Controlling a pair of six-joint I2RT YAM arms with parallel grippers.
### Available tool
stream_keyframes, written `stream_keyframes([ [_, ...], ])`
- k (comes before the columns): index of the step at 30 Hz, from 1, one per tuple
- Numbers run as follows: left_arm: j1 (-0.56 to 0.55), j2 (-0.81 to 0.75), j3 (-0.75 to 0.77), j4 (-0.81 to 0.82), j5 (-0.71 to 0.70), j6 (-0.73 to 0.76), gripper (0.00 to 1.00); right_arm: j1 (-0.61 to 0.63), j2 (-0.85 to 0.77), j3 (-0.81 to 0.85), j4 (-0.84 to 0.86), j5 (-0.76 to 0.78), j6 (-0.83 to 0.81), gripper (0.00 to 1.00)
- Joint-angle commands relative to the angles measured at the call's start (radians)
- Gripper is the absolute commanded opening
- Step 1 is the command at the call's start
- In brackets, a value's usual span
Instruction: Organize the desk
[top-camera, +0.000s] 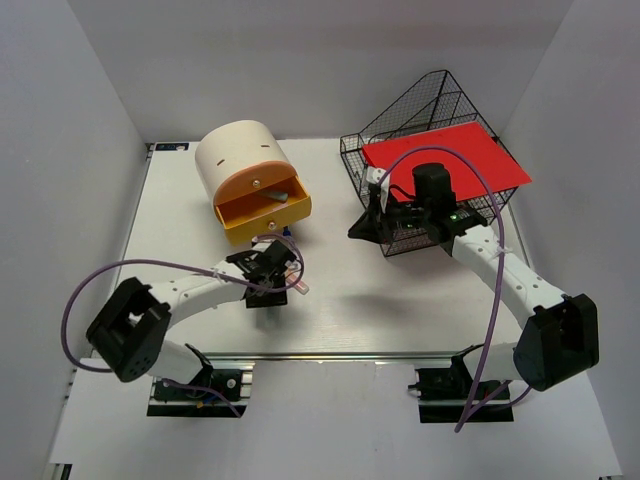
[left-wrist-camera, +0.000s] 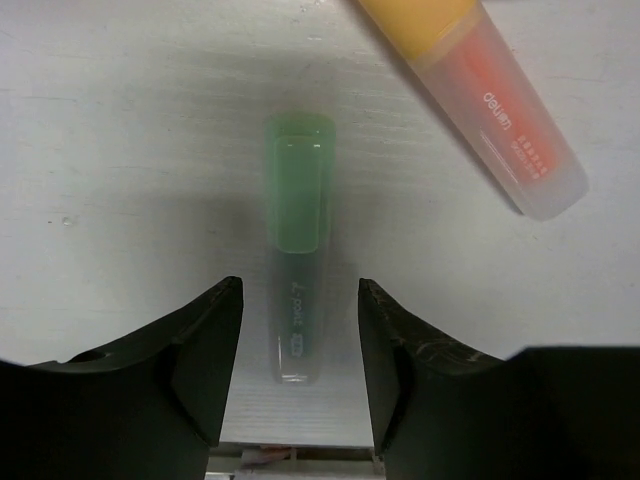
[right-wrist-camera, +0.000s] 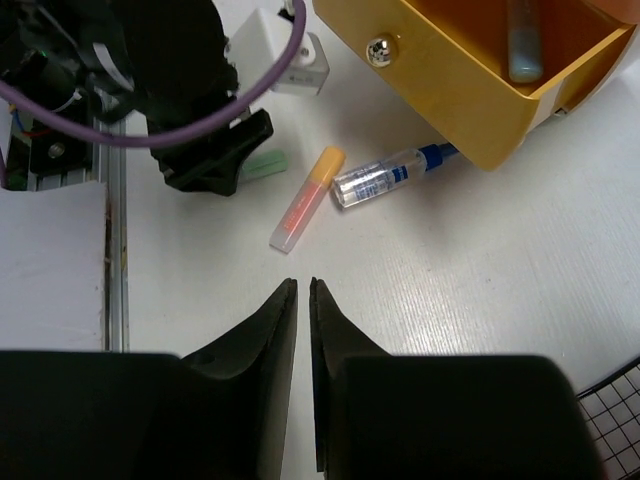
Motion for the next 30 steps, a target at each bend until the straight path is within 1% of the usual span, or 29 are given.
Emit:
stream_keyframes([
  [1,-0.038,0.050,0.044,0.018,-0.079,-0.064,0.60,-0.009,0.000,0.025,0.002,-0.019,-0.014,0.16],
  [5,-0.073,0.085,0.061,0.021,-0.133,-0.089,0.60,-0.010,-0.003,0.027,0.002,-0.025,-0.014,0.16],
  [7,-0.073,0.102,0.072,0.017,-0.147,-0.097,0.59,-0.015,-0.001,0.028,0.000,-0.029,-0.014,0.16],
  [12,-0.098,0.133,0.066,0.024,-0.161,-0.107,0.52,-0.022,-0.012,0.030,-0.004,-0.033,-0.014,0.16],
  [15,-0.107,0.152,0.043,0.032,-0.152,-0.118,0.47,-0.027,-0.016,0.030,-0.003,-0.038,-0.013,0.16],
  [16,-0.107,0.154,0.036,0.041,-0.147,-0.123,0.42,-0.030,-0.018,0.031,-0.003,-0.039,-0.013,0.16],
  [17,-0.107,0.151,0.030,0.047,-0.141,-0.124,0.41,-0.032,-0.021,0.030,-0.003,-0.041,-0.011,0.15],
  [20,-0.107,0.119,0.023,0.047,-0.124,-0.123,0.26,-0.035,-0.021,0.031,-0.003,-0.044,-0.011,0.15],
  [21,-0.107,0.105,0.030,0.029,-0.121,-0.120,0.24,-0.036,-0.021,0.031,-0.003,-0.047,-0.009,0.15],
  [22,-0.116,0.088,0.041,0.017,-0.118,-0.097,0.16,-0.039,-0.021,0.030,-0.001,-0.049,-0.011,0.15],
  [24,-0.116,0.019,0.087,-0.002,-0.107,-0.036,0.08,-0.041,-0.021,0.031,-0.004,-0.050,-0.011,0.16],
  [25,-0.116,-0.005,0.108,-0.009,-0.075,0.080,0.00,-0.042,-0.023,0.030,-0.004,-0.053,-0.019,0.17],
  [26,-0.116,-0.024,0.166,-0.029,-0.073,0.130,0.00,-0.039,-0.021,0.030,-0.013,-0.058,-0.029,0.18],
  [27,-0.116,-0.057,0.199,-0.079,-0.072,0.229,0.00,-0.038,-0.021,0.033,-0.019,-0.065,-0.039,0.22],
  [28,-0.116,-0.076,0.229,-0.088,-0.078,0.283,0.00,-0.039,-0.021,0.031,-0.019,-0.065,-0.040,0.22],
  [30,-0.098,-0.116,0.309,-0.083,-0.008,0.429,0.00,-0.042,-0.021,0.031,-0.019,-0.068,-0.040,0.23],
])
